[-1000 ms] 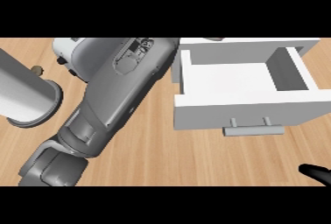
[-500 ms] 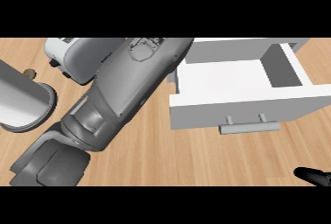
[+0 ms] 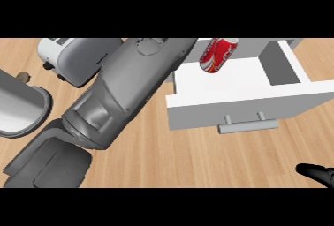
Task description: Pick up the can, place it into the drawer and close the drawer
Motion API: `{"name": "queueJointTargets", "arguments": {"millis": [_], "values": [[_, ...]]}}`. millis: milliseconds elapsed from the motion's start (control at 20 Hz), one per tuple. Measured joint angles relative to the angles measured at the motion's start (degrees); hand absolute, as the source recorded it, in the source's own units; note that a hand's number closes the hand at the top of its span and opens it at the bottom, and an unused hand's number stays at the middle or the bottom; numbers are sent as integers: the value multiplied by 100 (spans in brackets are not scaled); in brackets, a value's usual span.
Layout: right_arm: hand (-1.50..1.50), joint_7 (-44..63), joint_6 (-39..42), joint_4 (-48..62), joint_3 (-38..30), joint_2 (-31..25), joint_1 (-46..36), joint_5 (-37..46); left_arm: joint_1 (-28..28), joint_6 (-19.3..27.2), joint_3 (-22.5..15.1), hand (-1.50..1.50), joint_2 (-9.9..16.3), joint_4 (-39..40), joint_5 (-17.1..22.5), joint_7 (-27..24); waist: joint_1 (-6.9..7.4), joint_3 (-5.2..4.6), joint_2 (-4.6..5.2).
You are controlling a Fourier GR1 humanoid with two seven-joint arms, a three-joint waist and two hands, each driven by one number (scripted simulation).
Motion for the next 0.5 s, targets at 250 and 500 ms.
{"name": "queueJointTargets", "arguments": {"millis": [250, 500], "values": [[-150, -21, 48, -37, 75, -124, -95, 173, -36, 215, -90, -150, -1, 175, 169, -169, -59, 0, 23], [-150, -248, 156, 115, 235, -354, -341, 553, -61, 355, -135, -150, -1, 200, 399, -283, -40, 0, 33]]}}
